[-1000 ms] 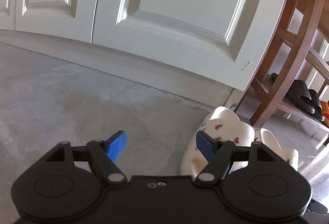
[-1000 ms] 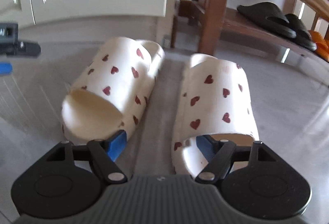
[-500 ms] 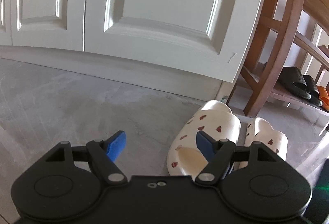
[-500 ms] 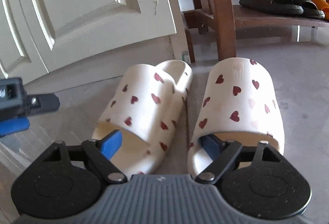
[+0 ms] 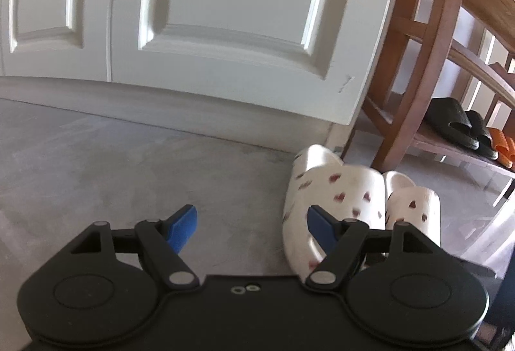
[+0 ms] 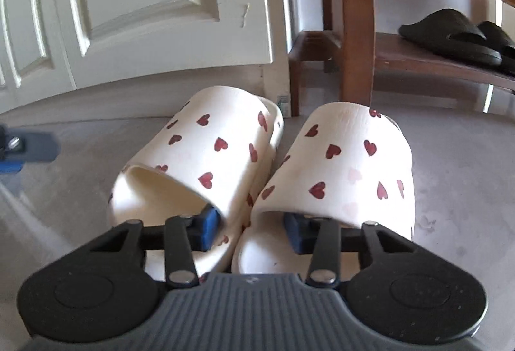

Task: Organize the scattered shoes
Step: 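Close the right tool on both heels and lift the slides toward the rack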

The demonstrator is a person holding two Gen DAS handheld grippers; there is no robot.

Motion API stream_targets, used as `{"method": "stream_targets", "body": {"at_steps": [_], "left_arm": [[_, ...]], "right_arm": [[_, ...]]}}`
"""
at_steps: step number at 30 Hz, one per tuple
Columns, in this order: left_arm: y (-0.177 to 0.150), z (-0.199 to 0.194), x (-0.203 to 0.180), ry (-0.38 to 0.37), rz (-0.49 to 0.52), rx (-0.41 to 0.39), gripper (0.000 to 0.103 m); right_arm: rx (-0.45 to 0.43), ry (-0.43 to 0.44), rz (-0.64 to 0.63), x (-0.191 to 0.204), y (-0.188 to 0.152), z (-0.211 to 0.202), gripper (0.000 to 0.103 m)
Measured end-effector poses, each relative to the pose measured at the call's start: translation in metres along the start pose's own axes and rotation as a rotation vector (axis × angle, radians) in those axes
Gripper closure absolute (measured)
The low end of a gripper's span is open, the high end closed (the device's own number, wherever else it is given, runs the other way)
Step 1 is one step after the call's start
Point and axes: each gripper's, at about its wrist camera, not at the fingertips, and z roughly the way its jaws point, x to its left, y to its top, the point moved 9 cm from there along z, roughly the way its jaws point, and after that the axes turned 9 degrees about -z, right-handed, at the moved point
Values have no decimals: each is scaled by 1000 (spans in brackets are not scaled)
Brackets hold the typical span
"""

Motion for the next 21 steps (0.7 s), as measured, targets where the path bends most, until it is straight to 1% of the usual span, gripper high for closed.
{"method": "stream_targets", "body": {"at_steps": [2, 5, 7, 8, 9, 11, 12, 13, 14, 17, 18, 19, 21], "left_arm": [[-3, 5, -10, -9, 16, 7, 27], [-11, 12, -24, -25, 59, 32, 27], [-17, 17, -33, -40, 73, 51, 27], [-20, 19, -37, -49, 76, 61, 27], [-23, 22, -42, -57, 76, 70, 27], [-29, 25, -53, -70, 82, 85, 27], [-32, 26, -58, -72, 90, 89, 27], [-34, 27, -62, -66, 102, 88, 27], [-37, 27, -65, -63, 114, 88, 27], [-45, 26, -71, -58, 135, 102, 27], [-47, 25, -72, -56, 135, 108, 27], [-49, 24, -72, -57, 134, 114, 27], [-54, 22, -74, -55, 138, 123, 27]], "right_arm": [[2, -32, -1, -7, -4, -5, 56], [17, -114, 27, -21, -12, -14, 54], [41, -179, 102, -40, -17, -23, 54], [45, -189, 118, -44, -17, -24, 51], [49, -209, 138, -55, -19, -27, 51], [43, -208, 130, -62, -22, -28, 51], [31, -185, 107, -64, -23, -29, 50], [19, -167, 89, -63, -23, -30, 47], [13, -156, 83, -62, -23, -30, 40], [-16, -110, 6, -55, -23, -27, 27], [-27, -99, -30, -53, -24, -24, 27], [-28, -102, -40, -55, -25, -22, 27], [-29, -117, -25, -63, -23, -16, 25]]}}
